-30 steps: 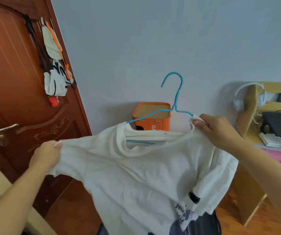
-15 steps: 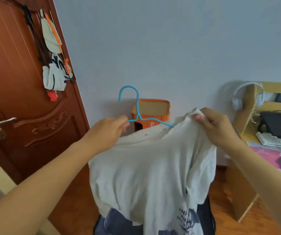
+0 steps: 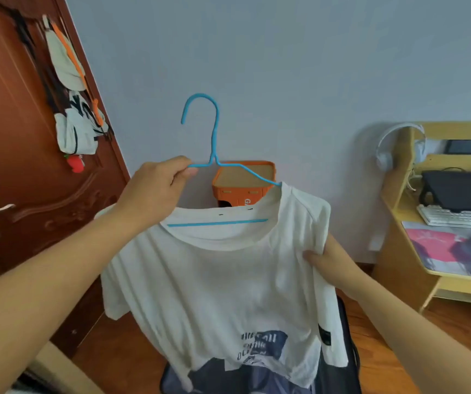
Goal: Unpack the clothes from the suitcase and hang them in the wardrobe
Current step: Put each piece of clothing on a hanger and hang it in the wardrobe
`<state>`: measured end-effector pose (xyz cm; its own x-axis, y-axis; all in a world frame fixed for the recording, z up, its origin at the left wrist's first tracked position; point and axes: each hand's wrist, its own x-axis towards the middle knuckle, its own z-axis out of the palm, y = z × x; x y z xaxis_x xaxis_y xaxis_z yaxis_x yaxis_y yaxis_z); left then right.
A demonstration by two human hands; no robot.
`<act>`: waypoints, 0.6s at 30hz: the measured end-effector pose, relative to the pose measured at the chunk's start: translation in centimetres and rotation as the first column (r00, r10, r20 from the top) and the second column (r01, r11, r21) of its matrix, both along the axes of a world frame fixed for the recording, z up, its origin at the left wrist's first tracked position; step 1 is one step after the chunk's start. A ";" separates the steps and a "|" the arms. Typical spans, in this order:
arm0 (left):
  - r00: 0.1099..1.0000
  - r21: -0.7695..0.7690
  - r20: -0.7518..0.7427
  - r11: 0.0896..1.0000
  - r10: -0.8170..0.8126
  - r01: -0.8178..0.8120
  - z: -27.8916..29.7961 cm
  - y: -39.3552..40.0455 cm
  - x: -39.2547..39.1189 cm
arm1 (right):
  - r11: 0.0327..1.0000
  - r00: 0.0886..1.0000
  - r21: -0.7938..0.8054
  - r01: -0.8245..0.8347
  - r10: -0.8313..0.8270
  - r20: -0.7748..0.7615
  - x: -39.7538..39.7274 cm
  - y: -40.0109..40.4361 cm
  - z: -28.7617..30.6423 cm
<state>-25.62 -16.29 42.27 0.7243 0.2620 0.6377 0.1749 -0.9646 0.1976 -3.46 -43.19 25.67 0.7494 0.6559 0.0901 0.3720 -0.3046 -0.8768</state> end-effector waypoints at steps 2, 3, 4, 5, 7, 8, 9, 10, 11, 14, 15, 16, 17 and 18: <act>0.999 0.109 -0.045 0.994 0.027 -0.022 0.7 0.7 -0.9 | 0.982 0.982 0.018 0.187 -0.187 0.010 0.7 0.1 -0.5; 0.996 0.174 -0.082 0.984 0.045 -0.030 0.7 1.1 -1.5 | 0.970 0.970 0.029 0.243 -0.243 0.004 1.2 -0.2 -0.2; 0.992 0.230 -0.107 0.973 0.060 -0.033 0.6 1.5 -2.1 | 0.966 0.967 0.032 0.256 -0.256 -0.004 1.5 -0.5 0.7; 0.991 0.262 -0.117 0.964 0.067 -0.034 0.5 1.9 -2.8 | 0.970 0.970 0.033 0.241 -0.241 0.011 1.8 -0.7 1.8; 0.994 0.227 -0.103 0.974 0.041 -0.016 0.1 2.5 -4.0 | 0.983 0.983 0.089 0.160 -0.166 0.076 1.6 -0.3 4.9; 0.995 0.170 -0.096 0.985 0.015 0.002 0.0 2.5 -4.3 | 0.988 0.990 0.132 0.085 -0.099 0.104 1.0 0.5 6.8; 0.996 0.128 -0.094 0.992 -0.003 0.015 -0.1 2.3 -4.6 | 0.988 0.994 0.154 -0.023 0.006 0.107 0.2 1.7 8.6; 0.995 0.112 -0.097 0.993 -0.014 0.025 -0.1 2.2 -4.9 | 0.983 0.986 0.100 -0.154 0.147 0.077 -0.8 3.2 10.3; 0.995 0.126 -0.103 0.992 -0.016 0.029 -0.2 2.1 -5.3 | 0.962 0.962 -0.002 -0.273 0.273 0.025 -1.8 5.0 11.5; 0.995 0.237 -0.095 0.971 -0.010 0.032 -0.4 1.8 -7.4 | 0.818 0.843 -0.242 -0.523 0.454 -0.289 -3.4 9.3 12.7; 0.996 0.274 -0.086 0.961 -0.006 0.029 -0.4 1.9 -8.3 | 0.748 0.785 -0.284 -0.600 0.482 -0.388 -4.1 10.5 12.4; 0.997 0.299 -0.074 0.954 0.006 0.017 -0.4 1.8 -9.4 | 0.633 0.718 -0.350 -0.690 0.541 -0.438 -4.9 11.6 12.1; 0.998 0.315 -0.058 0.949 0.018 0.002 -0.3 1.5 -10.4 | 0.502 0.651 -0.415 -0.759 0.615 -0.445 -5.6 12.7 11.5; 0.999 0.316 -0.045 0.949 0.031 -0.015 -0.3 1.3 -11.4 | 0.432 0.610 -0.449 -0.782 0.681 -0.406 -6.6 13.6 11.3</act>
